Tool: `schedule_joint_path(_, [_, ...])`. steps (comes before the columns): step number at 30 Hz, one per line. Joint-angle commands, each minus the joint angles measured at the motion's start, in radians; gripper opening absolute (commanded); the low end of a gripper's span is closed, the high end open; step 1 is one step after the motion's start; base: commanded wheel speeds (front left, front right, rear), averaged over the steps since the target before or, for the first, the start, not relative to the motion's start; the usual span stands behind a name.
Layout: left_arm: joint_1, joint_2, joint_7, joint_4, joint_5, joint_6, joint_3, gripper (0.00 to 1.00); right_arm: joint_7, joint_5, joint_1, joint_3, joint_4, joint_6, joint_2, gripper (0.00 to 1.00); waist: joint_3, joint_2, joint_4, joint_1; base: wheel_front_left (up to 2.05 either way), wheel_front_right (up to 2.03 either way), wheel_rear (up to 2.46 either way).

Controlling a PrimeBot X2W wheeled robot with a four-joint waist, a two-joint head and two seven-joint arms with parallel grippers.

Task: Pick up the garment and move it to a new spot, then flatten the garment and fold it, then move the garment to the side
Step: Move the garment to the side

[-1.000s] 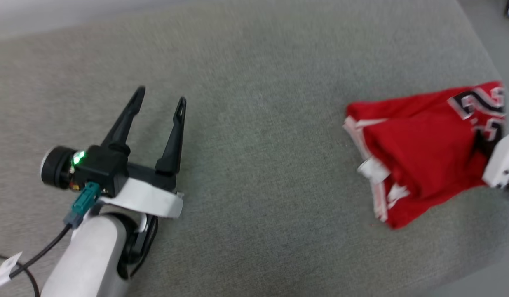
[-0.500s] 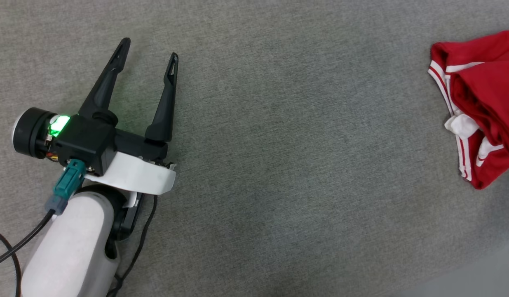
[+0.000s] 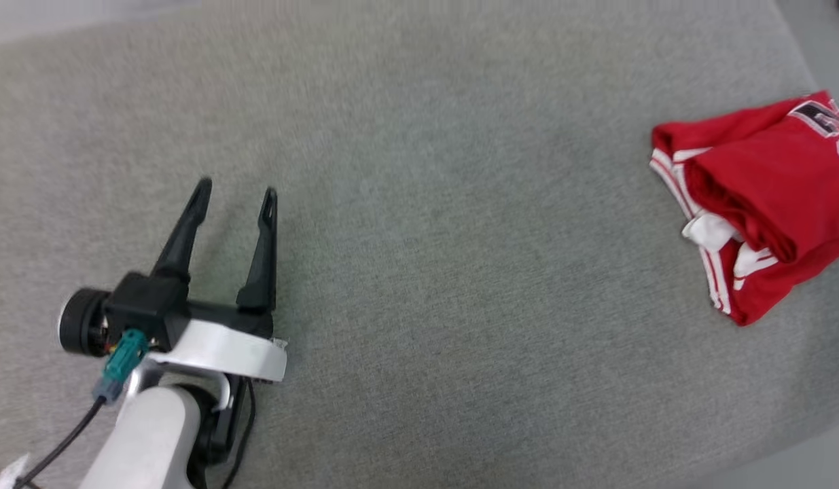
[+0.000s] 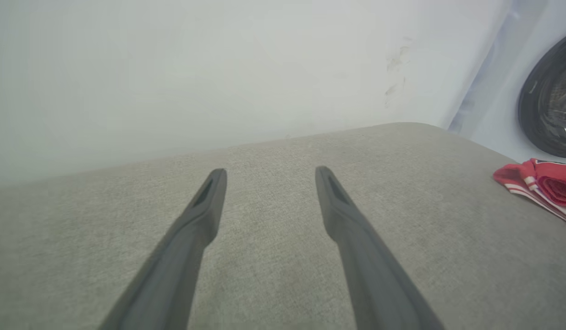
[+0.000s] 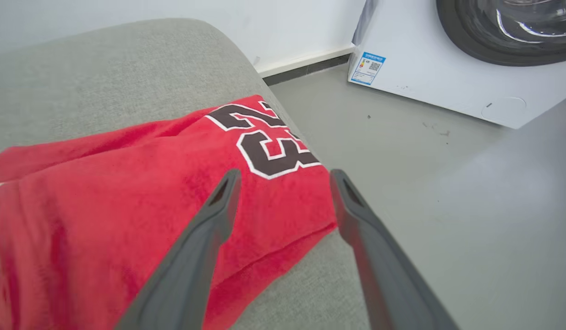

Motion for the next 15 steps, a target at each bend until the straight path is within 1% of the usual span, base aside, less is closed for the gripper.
schedule_joint_path(1, [0.026,-0.01,-0.011,0.012,-0.009,0.008,0.004,1.0,-0.015,0.004,0.044,0.012,-0.032,-0.001,0.013,1.0,-0.099,0.0,0.005,0.0,0.0,0.0,0.0])
schedule_joint_path(5, [0.081,-0.026,-0.029,0.043,-0.035,0.02,0.012,1.0,-0.044,0.008,0.152,0.034,-0.144,-0.001,0.04,1.0,-0.184,0.0,0.021,0.0,0.0,0.0,0.0])
schedule_joint_path(8, [0.118,-0.038,-0.037,0.062,-0.054,0.023,0.019,1.0,-0.052,-0.01,0.24,0.044,-0.232,-0.001,0.076,1.0,-0.238,0.0,0.04,0.0,0.0,0.0,0.0])
schedule_joint_path(12, [0.154,-0.049,-0.047,0.089,-0.072,0.027,0.024,1.0,-0.034,-0.019,0.352,0.062,-0.357,-0.001,0.147,1.0,-0.294,0.0,0.08,0.0,0.0,0.0,0.0])
schedule_joint_path(15, [0.175,-0.06,-0.054,0.108,-0.081,0.029,0.027,1.0,-0.024,-0.033,0.428,0.066,-0.448,-0.001,0.189,1.0,-0.327,0.0,0.118,0.0,0.0,0.0,0.0])
